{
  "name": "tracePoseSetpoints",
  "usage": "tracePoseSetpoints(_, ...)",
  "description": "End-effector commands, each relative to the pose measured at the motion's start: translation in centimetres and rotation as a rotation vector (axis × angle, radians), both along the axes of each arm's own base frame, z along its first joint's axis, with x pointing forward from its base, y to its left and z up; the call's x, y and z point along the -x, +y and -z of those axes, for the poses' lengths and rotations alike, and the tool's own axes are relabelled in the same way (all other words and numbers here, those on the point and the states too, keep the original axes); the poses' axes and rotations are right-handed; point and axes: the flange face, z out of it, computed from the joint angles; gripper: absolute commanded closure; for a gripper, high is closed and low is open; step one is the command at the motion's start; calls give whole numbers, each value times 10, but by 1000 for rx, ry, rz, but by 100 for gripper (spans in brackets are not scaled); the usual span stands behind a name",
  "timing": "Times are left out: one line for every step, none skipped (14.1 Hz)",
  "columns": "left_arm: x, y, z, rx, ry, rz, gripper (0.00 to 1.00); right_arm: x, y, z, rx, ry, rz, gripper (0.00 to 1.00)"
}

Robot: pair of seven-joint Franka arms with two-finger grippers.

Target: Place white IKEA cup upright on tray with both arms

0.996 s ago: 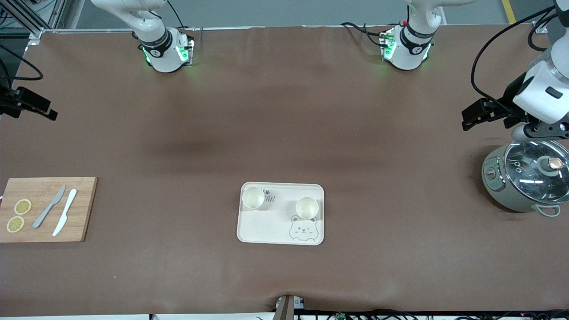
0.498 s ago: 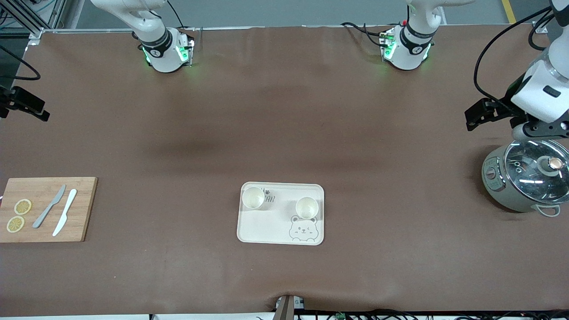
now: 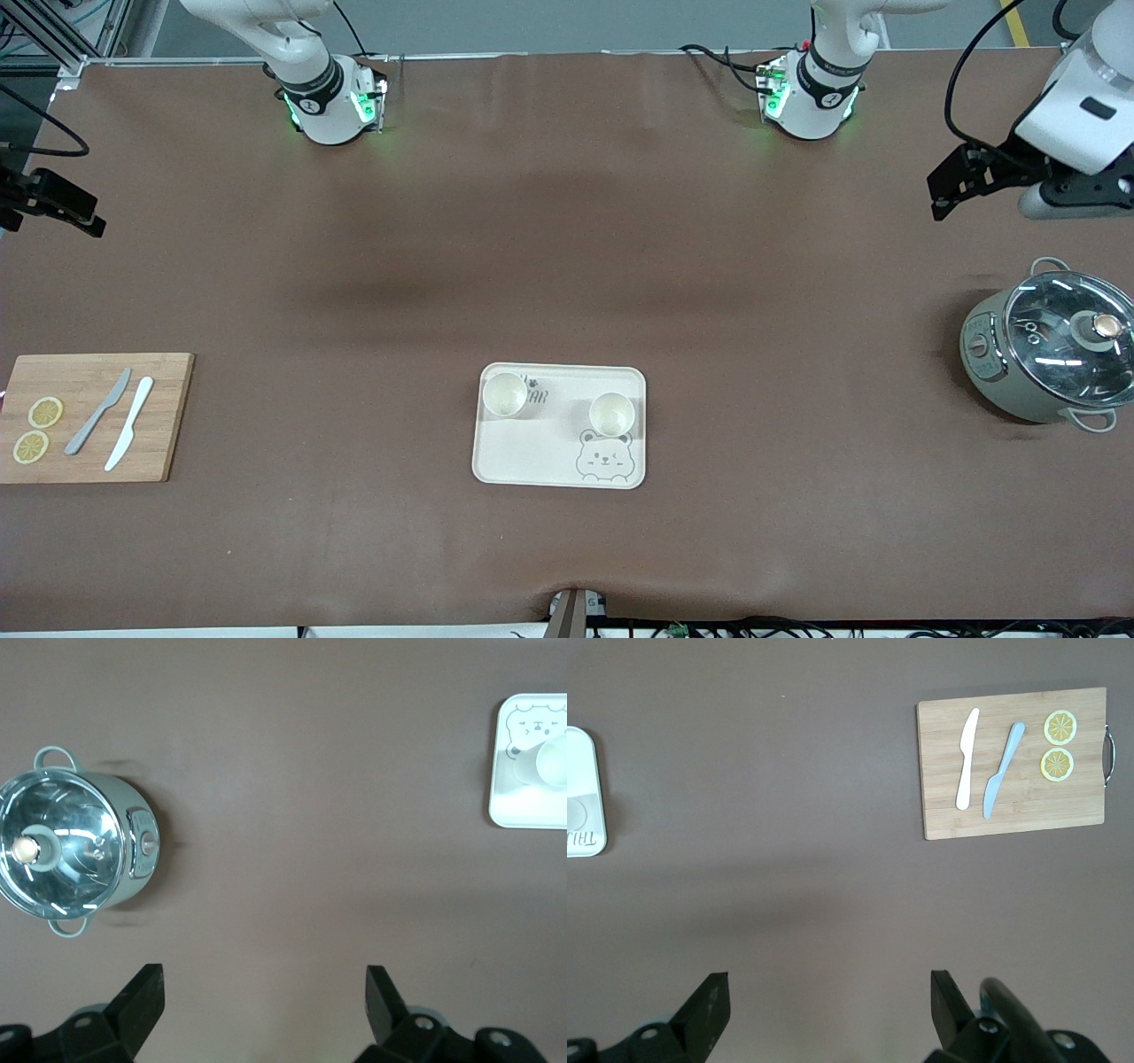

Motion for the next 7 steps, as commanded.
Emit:
tracePoseSetpoints(20, 24, -1, 51, 5, -7, 0, -1, 1, -3, 24, 18, 5, 0)
tracePoseSetpoints(21, 25, -3, 53, 6, 3, 0, -1, 1, -3, 24, 18, 5, 0)
tracePoseSetpoints(23, 26, -5, 52, 9, 3, 0, -1, 2, -3, 23, 17, 5, 0)
tracePoseSetpoints(23, 25, -5, 51, 15, 3, 0, -1, 2, -3, 22, 20, 5, 0)
tracePoseSetpoints(22, 27, -4, 51, 16, 0, 0, -1, 2, -3, 22, 20, 5, 0)
tracePoseSetpoints(22, 28, -4, 51, 16, -2, 0, -1, 2, -3, 22, 20, 5, 0)
tracePoseSetpoints(22, 29, -6, 51, 13, -5, 0, -1, 3, -3, 22, 20, 3, 0)
